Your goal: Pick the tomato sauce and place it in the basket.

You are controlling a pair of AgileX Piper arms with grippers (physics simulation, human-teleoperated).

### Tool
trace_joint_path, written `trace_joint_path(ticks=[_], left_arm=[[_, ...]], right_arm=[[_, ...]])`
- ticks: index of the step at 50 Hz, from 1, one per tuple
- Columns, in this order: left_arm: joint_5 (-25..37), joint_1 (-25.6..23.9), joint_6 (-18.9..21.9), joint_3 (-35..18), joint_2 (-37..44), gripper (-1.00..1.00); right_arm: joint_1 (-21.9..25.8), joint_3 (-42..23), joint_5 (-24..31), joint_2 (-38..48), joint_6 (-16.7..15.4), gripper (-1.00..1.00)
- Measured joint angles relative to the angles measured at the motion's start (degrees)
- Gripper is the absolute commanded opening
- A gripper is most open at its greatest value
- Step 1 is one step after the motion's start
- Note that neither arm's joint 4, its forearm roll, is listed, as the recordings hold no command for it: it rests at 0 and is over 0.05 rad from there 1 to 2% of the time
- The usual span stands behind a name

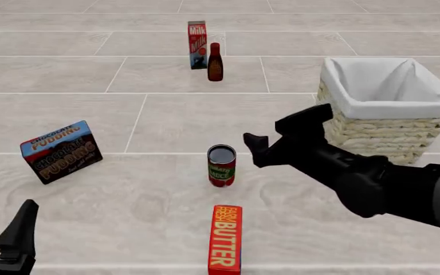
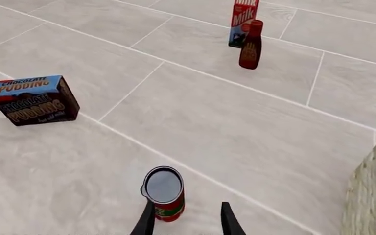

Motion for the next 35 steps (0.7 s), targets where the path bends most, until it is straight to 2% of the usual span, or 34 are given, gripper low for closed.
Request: trace_joint_path(ticks=[35], left_arm=[[0.00, -0.01, 0.00, 0.00, 0.00, 1.00]], right_arm=[[1.91, -1.30, -2.76, 9.59, -0.90, 1.00]])
